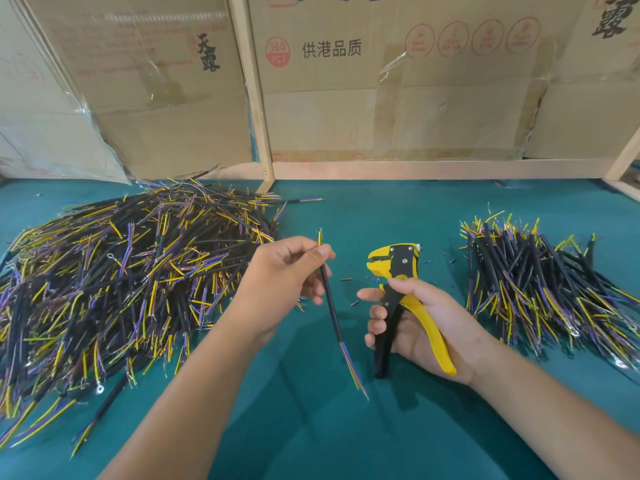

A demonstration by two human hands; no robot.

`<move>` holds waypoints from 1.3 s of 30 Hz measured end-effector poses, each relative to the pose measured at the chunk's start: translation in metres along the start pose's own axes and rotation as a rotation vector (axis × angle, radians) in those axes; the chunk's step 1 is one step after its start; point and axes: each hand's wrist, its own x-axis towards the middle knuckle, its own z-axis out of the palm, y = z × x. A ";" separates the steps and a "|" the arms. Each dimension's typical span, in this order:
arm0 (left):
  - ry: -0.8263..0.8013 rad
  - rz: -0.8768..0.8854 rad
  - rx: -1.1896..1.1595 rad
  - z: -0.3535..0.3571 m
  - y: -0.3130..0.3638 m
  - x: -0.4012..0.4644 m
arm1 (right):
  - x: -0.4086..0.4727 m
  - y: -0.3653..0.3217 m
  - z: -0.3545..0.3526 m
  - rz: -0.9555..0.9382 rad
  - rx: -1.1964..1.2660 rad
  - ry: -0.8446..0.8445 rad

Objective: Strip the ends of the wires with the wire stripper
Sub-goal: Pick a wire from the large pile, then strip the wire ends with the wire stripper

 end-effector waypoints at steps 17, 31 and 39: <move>0.190 -0.032 -0.002 -0.004 -0.005 0.006 | 0.000 0.001 -0.002 0.015 -0.077 -0.019; 0.091 0.089 -0.202 0.005 0.005 0.000 | -0.024 0.007 0.023 -0.009 -0.247 -0.150; 0.114 0.232 -0.141 0.007 0.008 -0.003 | -0.025 0.006 0.025 -0.003 -0.221 -0.138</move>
